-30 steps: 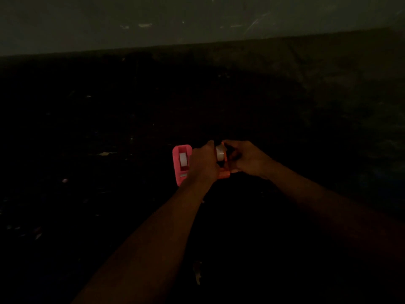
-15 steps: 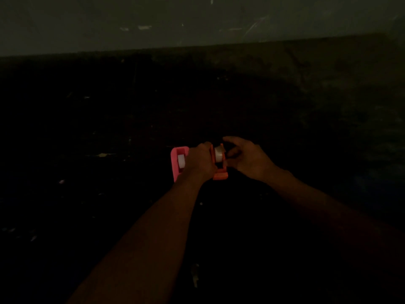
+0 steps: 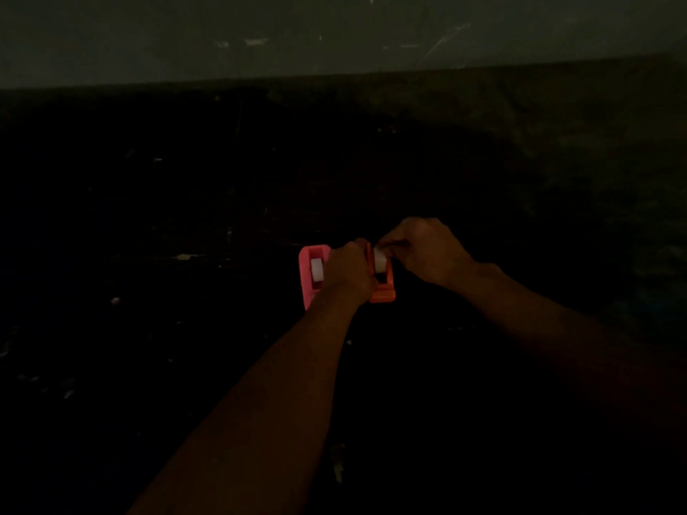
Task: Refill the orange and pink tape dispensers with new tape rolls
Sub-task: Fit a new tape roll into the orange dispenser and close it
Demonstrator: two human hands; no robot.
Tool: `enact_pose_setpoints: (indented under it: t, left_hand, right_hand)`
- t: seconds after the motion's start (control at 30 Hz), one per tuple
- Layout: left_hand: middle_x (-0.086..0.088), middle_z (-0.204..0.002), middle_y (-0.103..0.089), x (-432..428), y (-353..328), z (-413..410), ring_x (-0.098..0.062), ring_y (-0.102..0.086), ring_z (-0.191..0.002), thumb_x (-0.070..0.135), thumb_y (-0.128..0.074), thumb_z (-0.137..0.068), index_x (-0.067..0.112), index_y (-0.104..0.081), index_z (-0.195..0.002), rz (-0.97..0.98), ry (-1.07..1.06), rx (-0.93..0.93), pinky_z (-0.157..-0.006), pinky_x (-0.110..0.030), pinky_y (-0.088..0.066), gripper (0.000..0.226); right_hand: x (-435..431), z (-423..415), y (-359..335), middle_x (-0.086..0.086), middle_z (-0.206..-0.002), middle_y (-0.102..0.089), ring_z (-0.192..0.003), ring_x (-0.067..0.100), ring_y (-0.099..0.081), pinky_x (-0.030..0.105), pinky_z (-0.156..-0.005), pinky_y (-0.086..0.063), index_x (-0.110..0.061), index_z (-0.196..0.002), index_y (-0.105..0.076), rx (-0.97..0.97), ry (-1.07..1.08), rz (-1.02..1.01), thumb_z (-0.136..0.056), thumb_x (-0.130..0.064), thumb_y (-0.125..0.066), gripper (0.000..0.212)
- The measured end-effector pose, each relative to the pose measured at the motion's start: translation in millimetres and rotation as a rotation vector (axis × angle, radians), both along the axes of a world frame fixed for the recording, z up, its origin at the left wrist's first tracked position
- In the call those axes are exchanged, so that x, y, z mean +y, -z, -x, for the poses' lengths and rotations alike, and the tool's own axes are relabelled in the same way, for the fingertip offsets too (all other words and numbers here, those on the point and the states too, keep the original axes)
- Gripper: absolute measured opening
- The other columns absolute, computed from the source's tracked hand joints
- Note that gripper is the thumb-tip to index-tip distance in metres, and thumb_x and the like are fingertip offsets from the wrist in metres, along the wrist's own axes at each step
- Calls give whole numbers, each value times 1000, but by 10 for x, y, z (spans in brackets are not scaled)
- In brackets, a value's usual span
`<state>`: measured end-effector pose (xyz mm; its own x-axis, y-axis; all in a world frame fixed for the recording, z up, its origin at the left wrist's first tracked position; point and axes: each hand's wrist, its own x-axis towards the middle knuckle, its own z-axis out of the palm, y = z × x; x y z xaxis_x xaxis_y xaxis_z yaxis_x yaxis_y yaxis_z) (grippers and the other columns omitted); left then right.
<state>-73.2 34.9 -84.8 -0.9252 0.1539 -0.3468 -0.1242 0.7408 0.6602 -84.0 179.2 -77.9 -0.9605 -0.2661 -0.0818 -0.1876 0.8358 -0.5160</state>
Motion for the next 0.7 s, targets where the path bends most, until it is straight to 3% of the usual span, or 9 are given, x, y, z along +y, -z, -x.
enact_pose_setpoints:
  t: [0.13,0.2,0.27,0.4,0.57,0.7]
  left_hand:
    - [-11,-124,-62,-3,-8,-11,-23,-59,-110,8,-65,-86,11,-53,-130,-13,-13,-5,-81,-23,-40,45]
    - [-11,-126,-61,-8,-23,-10,-25,-58,-116,8,-68,-83,11,-53,-130,22,10,0,-91,-28,-43,50]
    - [-11,-126,-62,-15,-10,-2,-26,-58,-117,9,-69,-81,11,-54,-129,34,13,2,-95,-31,-44,50]
    - [-12,-120,-65,-23,32,2,-27,-62,-110,10,-70,-81,9,-57,-124,32,0,40,-82,-26,-43,44]
    - [-11,-118,-66,-18,75,15,-26,-62,-108,13,-71,-81,9,-58,-121,34,-1,44,-87,-29,-47,42]
    - [-9,-119,-65,-21,121,29,-22,-62,-105,11,-67,-84,11,-57,-120,-1,-19,24,-84,-28,-45,38]
  right_hand:
    - [-45,15,-2,8,-114,-66,-103,23,-62,40,-92,-50,-17,-107,-69,46,18,-51,-92,-17,-52,23]
    - [-72,24,-5,9,-112,-66,-101,24,-62,42,-90,-51,-17,-104,-69,46,26,-67,-92,-17,-50,22]
    - [-105,9,-26,9,-110,-66,-99,24,-63,41,-89,-51,-16,-101,-69,54,32,-54,-92,-16,-50,21]
    - [-146,-83,-52,10,-104,-65,-94,24,-62,35,-82,-51,-15,-100,-69,91,38,-33,-92,-18,-52,19]
    - [-145,-254,-2,11,-98,-64,-90,27,-62,38,-79,-51,-15,-98,-68,81,20,-100,-93,-22,-51,19]
    - [-192,-430,-39,14,-101,-65,-94,30,-61,32,-76,-45,-14,-102,-68,128,31,-102,-91,-19,-54,18]
